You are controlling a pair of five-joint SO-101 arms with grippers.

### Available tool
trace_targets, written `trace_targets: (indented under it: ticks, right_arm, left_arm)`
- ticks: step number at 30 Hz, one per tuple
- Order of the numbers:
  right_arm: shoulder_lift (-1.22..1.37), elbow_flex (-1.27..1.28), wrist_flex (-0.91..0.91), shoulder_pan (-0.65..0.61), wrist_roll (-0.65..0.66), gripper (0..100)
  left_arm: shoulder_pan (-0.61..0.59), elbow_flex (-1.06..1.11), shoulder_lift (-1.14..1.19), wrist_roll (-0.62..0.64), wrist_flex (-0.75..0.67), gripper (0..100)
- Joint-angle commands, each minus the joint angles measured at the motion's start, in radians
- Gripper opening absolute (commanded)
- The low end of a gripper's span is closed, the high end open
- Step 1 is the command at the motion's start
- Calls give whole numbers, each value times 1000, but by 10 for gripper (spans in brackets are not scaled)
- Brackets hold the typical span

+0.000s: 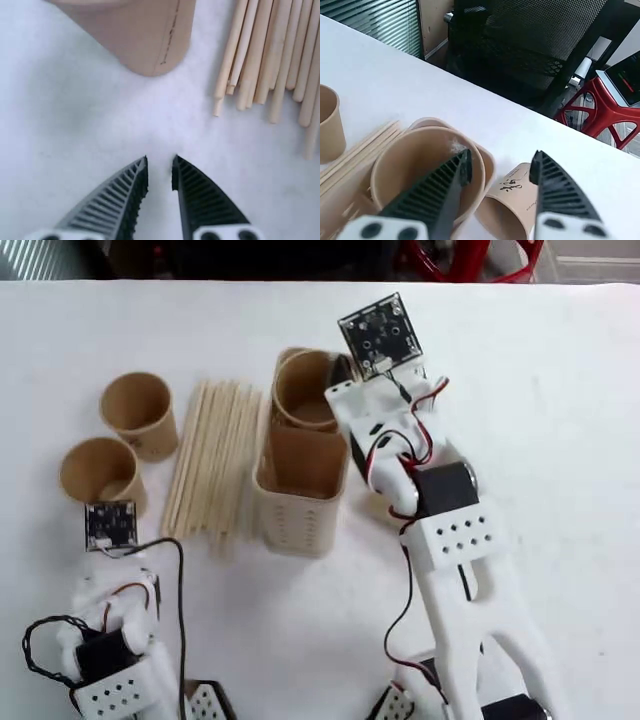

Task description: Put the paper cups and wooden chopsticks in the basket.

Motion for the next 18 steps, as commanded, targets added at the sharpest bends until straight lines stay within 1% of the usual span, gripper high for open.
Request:
trace_targets:
  ticks: [1,4,5,6,8,10,13,15,16,18]
  right_arm:
    - [-99,-35,48,2,-2,174]
    - [-248,-35,150,8,0,149]
    - [-311,-35,208,10,14,146]
    - [-375,-35,286,10,54,144]
    - [-489,-34,432,8,180,142]
    - [-558,-28,561,22,239,142]
    - [-584,-26,730,162,239,145]
    - [-570,-6,796,252,245,145]
    - [-562,26,805,280,249,145]
    - [-542,109,794,283,250,145]
  left_arm:
    - [-7,-2,7,-3,0,99]
    - [-7,-2,7,-3,0,99]
    - [-7,-2,7,-3,0,99]
    - [-7,-2,7,-3,0,99]
    - [-7,-2,7,-3,0,99]
    - [-7,-2,7,-3,0,99]
    - [-7,-2,7,-3,0,99]
    - [-7,-2,7,-3,0,99]
    - [-7,-2,7,-3,0,99]
    - [-7,-2,7,-3,0,99]
